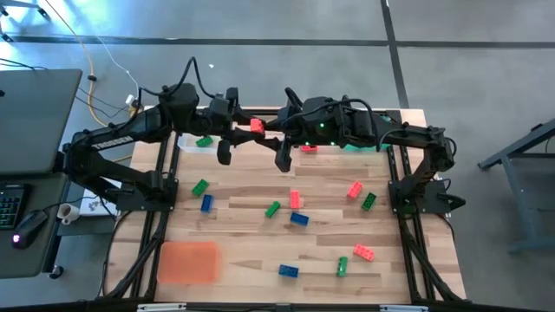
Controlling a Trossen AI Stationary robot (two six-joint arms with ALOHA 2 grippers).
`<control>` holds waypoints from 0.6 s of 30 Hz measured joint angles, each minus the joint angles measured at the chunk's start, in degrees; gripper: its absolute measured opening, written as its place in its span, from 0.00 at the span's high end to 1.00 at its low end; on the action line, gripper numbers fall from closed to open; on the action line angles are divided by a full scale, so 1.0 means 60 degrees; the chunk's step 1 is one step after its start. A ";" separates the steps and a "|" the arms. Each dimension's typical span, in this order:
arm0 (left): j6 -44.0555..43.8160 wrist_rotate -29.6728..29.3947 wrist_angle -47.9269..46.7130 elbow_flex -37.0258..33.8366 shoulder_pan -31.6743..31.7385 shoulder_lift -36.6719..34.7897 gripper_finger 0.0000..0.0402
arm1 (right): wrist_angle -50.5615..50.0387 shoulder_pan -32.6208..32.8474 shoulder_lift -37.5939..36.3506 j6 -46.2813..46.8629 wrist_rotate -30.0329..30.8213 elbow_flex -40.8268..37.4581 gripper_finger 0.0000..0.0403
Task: Sort & place blocks by color
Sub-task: Put the orange game piece into the orange bin
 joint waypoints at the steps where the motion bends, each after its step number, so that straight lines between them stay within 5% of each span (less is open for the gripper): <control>1: -0.0002 -0.0010 -0.0106 0.0000 0.0002 -0.0002 0.73 | 0.0016 0.0007 -0.0002 0.0024 0.0046 0.0000 0.52; 6: -0.0003 -0.0042 -0.1028 0.0000 0.0011 -0.0110 0.73 | -0.0365 0.0022 -0.0011 0.0476 -0.0046 0.0000 0.36; 18: -0.0013 -0.0039 -0.6253 0.0000 -0.0803 -0.0834 0.73 | -0.1375 0.0011 -0.0015 0.0921 0.0182 0.0000 0.34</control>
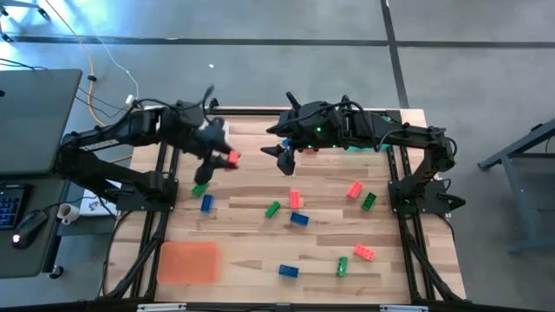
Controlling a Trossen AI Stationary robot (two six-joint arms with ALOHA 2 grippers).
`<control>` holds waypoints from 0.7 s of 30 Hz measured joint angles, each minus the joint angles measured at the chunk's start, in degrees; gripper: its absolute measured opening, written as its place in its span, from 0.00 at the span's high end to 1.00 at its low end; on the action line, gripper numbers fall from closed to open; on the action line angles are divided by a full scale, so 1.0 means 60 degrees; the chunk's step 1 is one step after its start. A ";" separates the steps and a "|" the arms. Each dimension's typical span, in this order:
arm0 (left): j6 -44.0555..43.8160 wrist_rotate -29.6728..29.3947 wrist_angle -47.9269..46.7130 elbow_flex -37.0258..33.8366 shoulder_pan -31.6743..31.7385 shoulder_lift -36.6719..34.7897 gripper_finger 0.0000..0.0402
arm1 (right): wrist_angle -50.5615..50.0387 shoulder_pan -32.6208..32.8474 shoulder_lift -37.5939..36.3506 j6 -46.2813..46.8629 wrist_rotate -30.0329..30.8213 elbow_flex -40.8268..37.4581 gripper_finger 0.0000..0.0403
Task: Sort & place blocks by color
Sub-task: Put the orange game piece into the orange bin
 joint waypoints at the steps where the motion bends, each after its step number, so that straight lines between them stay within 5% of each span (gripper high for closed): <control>1: -0.0054 -0.0021 -0.0469 0.0000 -0.0137 -0.0011 0.73 | -0.0035 0.0000 0.0000 -0.0098 0.0085 0.0000 0.34; 15: -0.3313 -0.0611 -0.4122 -0.0035 -0.3295 0.0000 0.73 | -0.0768 -0.0520 -0.0001 -0.0034 0.0176 0.0000 0.34; 21: -0.5362 -0.0656 -0.4139 -0.0983 -0.5060 -0.0004 0.73 | -0.1140 -0.0729 0.0000 0.0125 0.0109 0.0004 0.34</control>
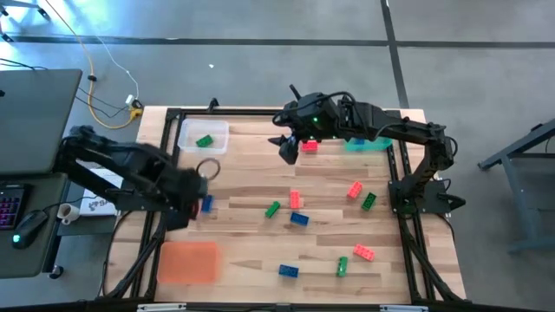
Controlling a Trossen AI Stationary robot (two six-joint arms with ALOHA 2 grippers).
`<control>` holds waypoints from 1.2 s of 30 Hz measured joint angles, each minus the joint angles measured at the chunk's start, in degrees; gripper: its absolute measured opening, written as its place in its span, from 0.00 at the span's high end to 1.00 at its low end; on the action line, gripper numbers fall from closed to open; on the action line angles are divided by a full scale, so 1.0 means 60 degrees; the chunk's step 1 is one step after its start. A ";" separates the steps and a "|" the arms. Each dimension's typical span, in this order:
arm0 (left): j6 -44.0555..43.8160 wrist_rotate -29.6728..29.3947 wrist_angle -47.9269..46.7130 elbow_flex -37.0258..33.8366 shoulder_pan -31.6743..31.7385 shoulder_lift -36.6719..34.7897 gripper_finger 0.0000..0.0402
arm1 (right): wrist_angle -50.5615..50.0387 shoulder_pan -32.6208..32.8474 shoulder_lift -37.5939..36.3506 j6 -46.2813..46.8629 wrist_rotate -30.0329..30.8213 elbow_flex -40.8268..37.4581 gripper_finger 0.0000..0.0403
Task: Sort & place blocks by color
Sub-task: Put the orange game piece into the orange bin
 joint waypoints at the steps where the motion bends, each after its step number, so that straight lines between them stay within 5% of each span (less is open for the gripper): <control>1: -0.0290 -0.0003 0.0090 -0.0204 -0.0317 0.0000 0.73 | -0.0026 -0.0020 0.0000 0.0000 -0.0008 0.0000 0.34; 18: -0.3966 0.0324 0.2790 -0.3016 -0.3223 0.0047 0.73 | -0.0134 -0.0211 -0.0004 -0.0053 -0.0008 0.0000 0.34; 26: -0.5117 0.0653 0.5094 -0.4274 -0.3791 0.0186 0.72 | -0.0222 -0.0211 -0.0004 -0.0071 -0.0008 0.0000 0.34; 36: -0.5249 0.0634 0.5873 -0.4525 -0.3958 0.1072 0.72 | -0.0371 -0.0218 -0.0007 -0.0076 0.0018 0.0011 0.34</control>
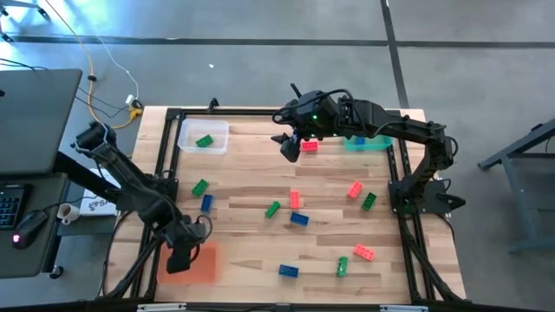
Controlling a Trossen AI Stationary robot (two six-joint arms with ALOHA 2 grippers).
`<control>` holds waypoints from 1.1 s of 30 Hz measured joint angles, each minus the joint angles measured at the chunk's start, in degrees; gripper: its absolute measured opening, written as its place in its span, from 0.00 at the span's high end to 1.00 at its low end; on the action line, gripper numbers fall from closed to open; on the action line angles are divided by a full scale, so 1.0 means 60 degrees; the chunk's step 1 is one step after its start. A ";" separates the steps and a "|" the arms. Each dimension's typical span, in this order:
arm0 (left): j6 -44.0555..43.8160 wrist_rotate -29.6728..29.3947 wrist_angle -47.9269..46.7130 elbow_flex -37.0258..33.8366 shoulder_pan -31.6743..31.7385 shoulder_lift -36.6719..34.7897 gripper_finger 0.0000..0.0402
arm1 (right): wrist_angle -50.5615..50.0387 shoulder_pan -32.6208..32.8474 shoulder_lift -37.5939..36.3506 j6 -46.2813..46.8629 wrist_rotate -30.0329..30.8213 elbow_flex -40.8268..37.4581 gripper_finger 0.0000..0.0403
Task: Sort & place blocks by color
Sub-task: Put the orange game piece into the orange bin
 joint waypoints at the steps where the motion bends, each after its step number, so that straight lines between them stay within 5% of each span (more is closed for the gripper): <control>1: 0.0000 -0.0005 0.0182 0.0000 0.0000 0.0116 0.72 | -0.0012 -0.0001 -0.0001 -0.0001 0.0000 0.0000 0.34; 33: -0.0906 0.0767 0.0994 0.0000 0.0090 0.1875 0.47 | -0.2659 -0.0088 -0.0001 0.0324 -0.0277 0.0000 0.34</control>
